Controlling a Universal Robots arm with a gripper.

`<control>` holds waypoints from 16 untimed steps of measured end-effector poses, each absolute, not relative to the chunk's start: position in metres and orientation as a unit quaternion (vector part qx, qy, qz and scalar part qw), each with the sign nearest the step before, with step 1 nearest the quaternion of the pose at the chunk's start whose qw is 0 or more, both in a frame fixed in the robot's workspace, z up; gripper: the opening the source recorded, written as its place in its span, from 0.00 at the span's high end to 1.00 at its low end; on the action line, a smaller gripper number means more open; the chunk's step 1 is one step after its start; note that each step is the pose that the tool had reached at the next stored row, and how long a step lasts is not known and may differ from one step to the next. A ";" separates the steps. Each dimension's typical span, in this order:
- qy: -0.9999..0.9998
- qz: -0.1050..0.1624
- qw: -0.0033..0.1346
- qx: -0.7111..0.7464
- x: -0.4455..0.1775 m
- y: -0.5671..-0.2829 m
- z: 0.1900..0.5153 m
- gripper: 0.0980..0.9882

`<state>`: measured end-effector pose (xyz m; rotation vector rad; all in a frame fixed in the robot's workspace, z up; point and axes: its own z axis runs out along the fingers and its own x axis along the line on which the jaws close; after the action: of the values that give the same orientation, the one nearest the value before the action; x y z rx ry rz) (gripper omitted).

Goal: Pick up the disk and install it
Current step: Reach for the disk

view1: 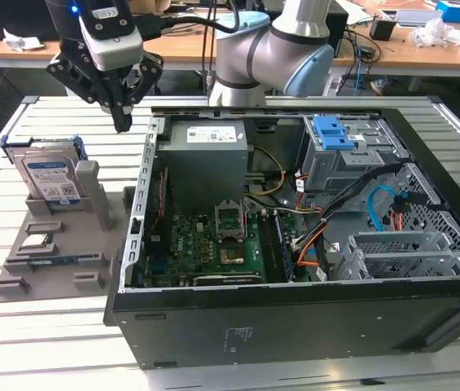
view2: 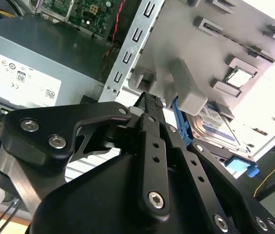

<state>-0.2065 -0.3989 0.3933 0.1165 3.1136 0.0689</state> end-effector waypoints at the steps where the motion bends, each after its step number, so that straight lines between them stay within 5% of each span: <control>1: 0.999 0.022 0.013 0.037 -0.210 -0.399 0.393 0.99; 16: 0.999 0.022 0.012 0.037 -0.239 -0.399 0.393 0.99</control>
<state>-0.2390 -0.3988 0.3933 0.1168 3.1137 0.0688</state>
